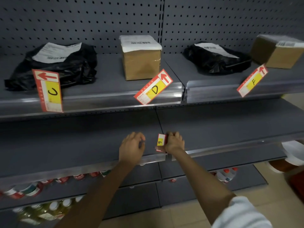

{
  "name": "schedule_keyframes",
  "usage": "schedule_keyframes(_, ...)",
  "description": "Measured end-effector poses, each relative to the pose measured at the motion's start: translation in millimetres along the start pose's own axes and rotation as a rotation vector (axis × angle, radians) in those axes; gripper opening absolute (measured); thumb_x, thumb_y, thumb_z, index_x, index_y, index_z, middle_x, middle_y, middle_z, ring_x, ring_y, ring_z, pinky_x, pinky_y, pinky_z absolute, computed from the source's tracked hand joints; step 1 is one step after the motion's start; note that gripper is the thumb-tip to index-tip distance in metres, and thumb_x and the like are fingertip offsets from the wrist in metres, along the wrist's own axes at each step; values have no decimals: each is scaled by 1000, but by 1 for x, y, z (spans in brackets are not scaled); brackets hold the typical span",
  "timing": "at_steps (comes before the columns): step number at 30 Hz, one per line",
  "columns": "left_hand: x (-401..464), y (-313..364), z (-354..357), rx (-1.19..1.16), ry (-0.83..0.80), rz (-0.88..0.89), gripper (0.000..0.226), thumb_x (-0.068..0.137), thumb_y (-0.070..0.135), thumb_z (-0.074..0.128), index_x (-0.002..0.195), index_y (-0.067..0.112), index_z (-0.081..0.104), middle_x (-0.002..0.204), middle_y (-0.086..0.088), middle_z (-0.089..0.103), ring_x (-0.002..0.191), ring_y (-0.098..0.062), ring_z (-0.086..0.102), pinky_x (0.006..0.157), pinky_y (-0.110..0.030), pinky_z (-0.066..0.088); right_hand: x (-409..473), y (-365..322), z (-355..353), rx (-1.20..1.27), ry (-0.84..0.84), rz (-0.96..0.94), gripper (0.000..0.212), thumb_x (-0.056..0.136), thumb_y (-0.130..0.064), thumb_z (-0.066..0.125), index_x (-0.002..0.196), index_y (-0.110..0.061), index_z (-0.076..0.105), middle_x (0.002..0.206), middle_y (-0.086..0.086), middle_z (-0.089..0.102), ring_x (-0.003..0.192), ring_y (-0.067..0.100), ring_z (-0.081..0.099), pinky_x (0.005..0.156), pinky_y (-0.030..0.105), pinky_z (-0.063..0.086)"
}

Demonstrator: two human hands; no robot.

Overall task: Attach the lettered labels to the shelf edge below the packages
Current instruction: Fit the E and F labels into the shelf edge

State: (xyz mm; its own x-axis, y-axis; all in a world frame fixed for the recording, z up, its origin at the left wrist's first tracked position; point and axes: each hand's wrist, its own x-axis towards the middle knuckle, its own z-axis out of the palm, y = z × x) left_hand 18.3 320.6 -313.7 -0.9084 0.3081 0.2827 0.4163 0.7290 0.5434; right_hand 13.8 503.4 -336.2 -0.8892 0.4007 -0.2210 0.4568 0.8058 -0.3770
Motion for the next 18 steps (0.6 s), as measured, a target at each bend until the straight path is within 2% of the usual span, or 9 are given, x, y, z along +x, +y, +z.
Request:
schedule_keyframes(4,-2,-1,-4,-6,-3,14,14,80,8,59,87,19,57,86,-1,56,82,-22,54,68,-33,41,5,-4,0,12,-22,54,92,57,-54,81,128,-12,42,131,12,40,125,31,38,103,38,34)
schedule_keyframes(6,-4,-2,-7,-11,-6,18,14,80,8,59,88,19,58,86,0,56,83,-21,54,69,-31,40,3,-7,0,97,-24,70,85,59,-45,84,124,-9,43,128,14,44,122,32,43,101,38,37)
schedule_keyframes(7,-5,-1,-10,-15,-8,18,14,80,8,59,89,18,58,87,-1,57,83,-21,54,69,-30,40,2,-7,0,204,-22,73,76,61,-35,85,118,-9,43,124,15,50,118,32,49,96,36,43)
schedule_keyframes(9,-7,2,-19,-12,-17,34,15,80,9,58,92,19,58,90,-1,58,85,-21,55,71,-31,41,-7,-10,-4,454,-10,69,60,65,-15,84,103,-15,38,109,13,60,100,29,61,73,28,51)
schedule_keyframes(10,-7,5,-25,3,-31,55,16,80,10,58,93,19,58,91,-1,59,86,-22,55,72,-32,42,-14,-12,-8,539,2,60,59,66,-10,83,102,-18,36,104,10,61,93,27,62,64,27,52)
schedule_keyframes(11,-7,10,-31,25,-53,85,16,81,11,58,94,20,57,92,-1,59,87,-22,55,74,-32,42,-21,-14,-14,594,21,52,60,66,-8,82,104,-19,37,101,9,62,89,26,63,63,28,53)
schedule_keyframes(15,-7,44,-60,64,-112,196,16,81,16,58,96,23,56,93,1,59,90,-22,55,75,-33,41,-52,-19,-53,633,94,12,66,68,-9,80,121,-21,43,97,9,67,93,27,64,83,34,52)
schedule_keyframes(18,-9,83,-82,55,-138,268,15,81,17,58,95,22,57,92,0,60,92,-23,55,77,-35,42,-81,-12,-89,575,66,-15,42,81,-10,68,122,-13,57,108,13,69,105,27,63,90,31,47)
